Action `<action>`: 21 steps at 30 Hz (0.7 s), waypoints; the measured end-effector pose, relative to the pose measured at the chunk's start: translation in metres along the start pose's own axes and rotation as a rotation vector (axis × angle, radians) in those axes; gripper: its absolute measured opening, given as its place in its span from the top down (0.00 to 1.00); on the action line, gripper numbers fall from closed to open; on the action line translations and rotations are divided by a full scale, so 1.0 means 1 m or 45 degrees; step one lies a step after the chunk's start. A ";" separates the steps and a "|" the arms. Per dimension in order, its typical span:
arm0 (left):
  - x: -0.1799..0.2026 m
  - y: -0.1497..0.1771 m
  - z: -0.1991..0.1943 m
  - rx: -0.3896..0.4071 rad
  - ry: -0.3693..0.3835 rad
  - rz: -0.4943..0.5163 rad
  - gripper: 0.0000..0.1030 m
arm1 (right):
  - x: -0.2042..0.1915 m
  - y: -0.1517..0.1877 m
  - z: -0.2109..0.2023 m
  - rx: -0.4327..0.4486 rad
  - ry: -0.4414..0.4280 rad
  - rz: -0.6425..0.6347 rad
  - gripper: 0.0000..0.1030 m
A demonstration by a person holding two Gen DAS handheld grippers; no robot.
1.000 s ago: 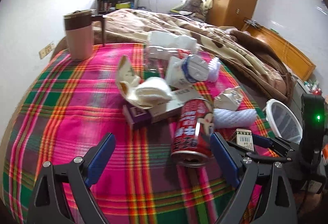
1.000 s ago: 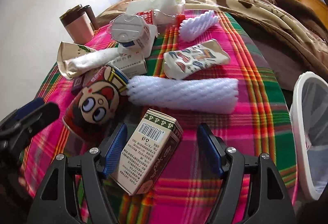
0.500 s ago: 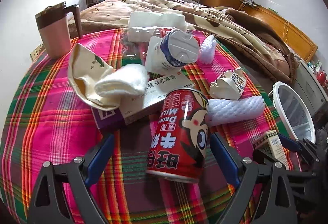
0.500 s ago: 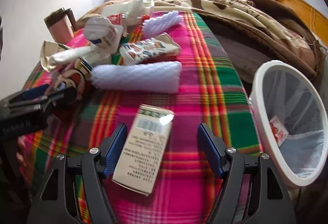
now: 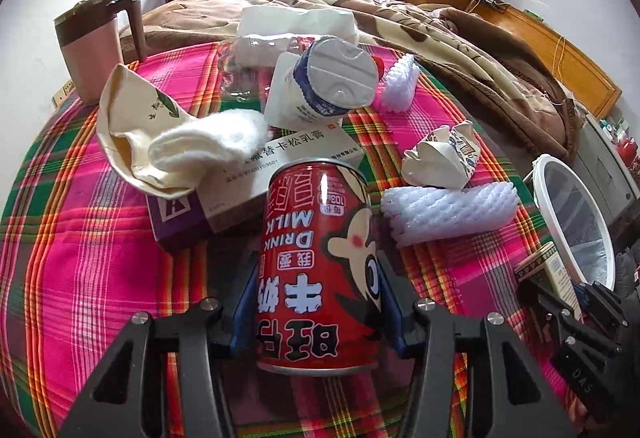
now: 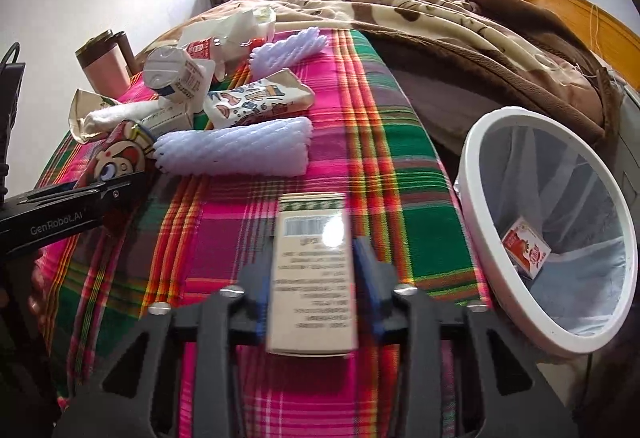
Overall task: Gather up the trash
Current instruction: 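Carry the can and beige box over the wastebasket and open both tools to drop them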
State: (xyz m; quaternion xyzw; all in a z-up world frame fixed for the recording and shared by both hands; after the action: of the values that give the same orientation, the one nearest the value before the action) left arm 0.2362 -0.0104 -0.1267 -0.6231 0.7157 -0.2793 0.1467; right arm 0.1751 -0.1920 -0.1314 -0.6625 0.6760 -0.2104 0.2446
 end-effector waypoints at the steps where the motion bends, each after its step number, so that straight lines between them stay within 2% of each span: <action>1: 0.000 0.000 0.000 0.002 -0.005 -0.001 0.47 | 0.000 0.000 -0.001 0.004 -0.009 0.006 0.69; 14: 0.011 0.000 -0.026 0.064 0.014 -0.014 0.47 | 0.005 -0.010 -0.016 0.083 -0.071 0.030 0.69; 21: 0.024 -0.008 -0.053 0.139 0.028 0.009 0.47 | 0.016 -0.023 -0.033 0.155 -0.071 0.038 0.69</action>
State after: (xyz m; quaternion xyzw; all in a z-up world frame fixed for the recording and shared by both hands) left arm 0.2088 -0.0232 -0.0762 -0.6084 0.7033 -0.3243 0.1735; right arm 0.1733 -0.2104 -0.0919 -0.6418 0.6648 -0.2290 0.3062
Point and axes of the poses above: each gripper's, at about its wrist camera, not at the fingertips, and z roughly the way its jaws point, x to its right, y to its underside, the point moved 10 cm from there along z, roughly the way its jaws point, and after that the axes turned 2 degrees about -z, right-handed, at the moved point
